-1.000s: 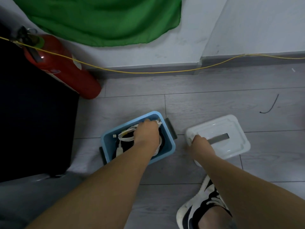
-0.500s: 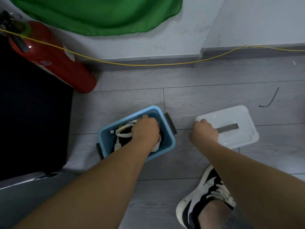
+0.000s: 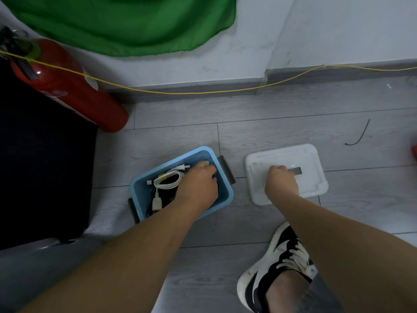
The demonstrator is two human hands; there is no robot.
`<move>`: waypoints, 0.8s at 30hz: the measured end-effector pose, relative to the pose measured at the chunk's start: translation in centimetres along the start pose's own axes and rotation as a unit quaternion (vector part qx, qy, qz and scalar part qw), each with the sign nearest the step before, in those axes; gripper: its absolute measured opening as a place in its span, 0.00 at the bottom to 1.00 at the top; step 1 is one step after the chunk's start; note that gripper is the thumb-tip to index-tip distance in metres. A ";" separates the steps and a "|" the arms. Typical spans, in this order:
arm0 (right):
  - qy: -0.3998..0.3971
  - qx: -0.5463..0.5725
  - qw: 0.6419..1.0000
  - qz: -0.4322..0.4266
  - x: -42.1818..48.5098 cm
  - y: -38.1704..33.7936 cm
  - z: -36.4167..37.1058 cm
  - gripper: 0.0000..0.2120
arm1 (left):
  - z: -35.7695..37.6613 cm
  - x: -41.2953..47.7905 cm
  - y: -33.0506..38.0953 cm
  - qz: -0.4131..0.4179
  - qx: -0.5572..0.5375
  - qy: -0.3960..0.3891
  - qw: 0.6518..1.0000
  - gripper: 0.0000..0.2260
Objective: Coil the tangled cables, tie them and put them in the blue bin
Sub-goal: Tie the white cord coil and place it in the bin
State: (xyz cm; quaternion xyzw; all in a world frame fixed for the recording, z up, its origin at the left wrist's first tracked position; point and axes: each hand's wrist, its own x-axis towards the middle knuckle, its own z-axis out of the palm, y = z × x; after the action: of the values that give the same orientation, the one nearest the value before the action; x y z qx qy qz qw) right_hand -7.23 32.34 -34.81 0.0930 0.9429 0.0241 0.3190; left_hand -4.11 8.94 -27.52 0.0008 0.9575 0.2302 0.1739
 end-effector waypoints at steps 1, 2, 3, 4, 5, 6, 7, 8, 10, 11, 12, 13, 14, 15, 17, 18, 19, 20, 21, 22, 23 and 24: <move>0.018 -0.023 0.999 -0.029 -0.2 -0.3 -0.4 0.20 | -0.1 -0.1 -0.1 0.000 -0.008 0.001 1.000 0.10; 0.035 -0.052 0.996 -0.058 -0.4 -0.2 -0.6 0.19 | -0.1 -0.3 -0.2 0.000 -0.015 0.001 1.000 0.10; 0.048 -0.083 0.992 -0.082 -0.4 -0.1 -0.9 0.19 | -0.2 -0.3 -0.3 0.002 -0.015 -0.002 1.000 0.10; 0.056 -0.113 0.987 -0.100 -0.3 0.2 -1.0 0.19 | -0.3 -0.3 -0.5 0.004 -0.014 -0.004 1.000 0.10; 0.058 -0.143 0.981 -0.115 -0.2 0.6 -1.0 0.18 | -0.4 -0.4 -0.7 0.003 -0.014 -0.006 1.000 0.10; 0.060 -0.162 0.977 -0.124 -0.1 1.0 -1.0 0.17 | -0.5 -0.4 -1.0 0.005 -0.017 -0.005 1.000 0.10; 0.061 -0.173 0.974 -0.132 -0.1 1.3 -1.0 0.18 | -0.7 -0.4 -1.3 0.005 -0.016 -0.005 1.000 0.10; 0.060 -0.176 0.973 -0.138 -0.1 1.5 -1.2 0.19 | -0.9 -0.5 -1.5 0.003 -0.013 -0.006 1.000 0.09; 0.074 -0.181 0.969 -0.153 -0.4 1.6 -2.2 0.23 | -1.8 -0.8 -1.6 0.000 0.001 -0.010 1.000 0.09; 0.088 -0.183 0.967 -0.156 -0.4 1.7 -2.8 0.23 | -2.0 -0.8 -1.6 -0.002 0.003 -0.016 1.000 0.09; 0.107 -0.181 0.965 -0.156 -0.7 1.6 -4.1 0.23 | -2.6 -1.0 -1.5 -0.006 -0.001 -0.019 1.000 0.09; 0.120 -0.178 0.965 -0.151 -1.1 1.5 -5.4 0.22 | -3.0 -1.2 -1.4 -0.011 -0.005 -0.023 1.000 0.09; 0.134 -0.177 0.964 -0.146 -1.4 1.4 -6.9 0.21 | -3.4 -1.4 -1.4 -0.016 -0.006 -0.023 1.000 0.08; 0.153 -0.173 0.962 -0.143 -2.1 1.3 -8.6 0.20 | -3.9 -1.8 -1.3 -0.019 -0.007 -0.020 1.000 0.08; 0.189 -0.160 0.959 -0.140 -3.1 0.9 -11.6 0.19 | -4.6 -2.4 -1.3 -0.027 -0.019 -0.016 0.999 0.08; 0.205 -0.156 0.956 -0.140 -4.0 0.6 -13.2 0.20 | -5.1 -3.0 -1.2 -0.035 -0.035 -0.009 0.999 0.08; 0.210 -0.151 0.956 -0.141 -4.8 0.2 -14.6 0.21 | -5.6 -3.3 -1.2 -0.047 -0.054 -0.003 0.997 0.09; 0.209 -0.144 0.957 -0.141 -5.7 -0.3 -15.9 0.21 | -6.1 -3.7 -1.2 -0.060 -0.077 0.002 0.995 0.10; 0.207 -0.132 0.958 -0.150 -6.7 -1.1 -17.0 0.22 | -6.6 -4.2 -1.1 -0.072 -0.100 0.009 0.992 0.11; 0.212 -0.117 0.955 -0.170 -8.2 -2.0 -18.1 0.21 | -7.5 -4.9 -0.9 -0.081 -0.127 0.021 0.988 0.13; 0.213 -0.101 0.951 -0.199 -9.6 -3.3 -18.7 0.20 | -8.0 -5.5 -0.7 -0.093 -0.162 0.029 0.982 0.14; 0.209 -0.089 0.946 -0.232 -11.0 -4.8 -19.2 0.19 | -8.7 -6.1 -0.4 -0.107 -0.204 0.038 0.972 0.16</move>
State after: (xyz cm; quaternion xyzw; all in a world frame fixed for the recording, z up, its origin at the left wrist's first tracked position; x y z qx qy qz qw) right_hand -11.04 25.75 -13.47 -0.1647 0.9778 0.0518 0.1184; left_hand -1.28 4.26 -18.46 -0.1462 0.8907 0.4003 0.1580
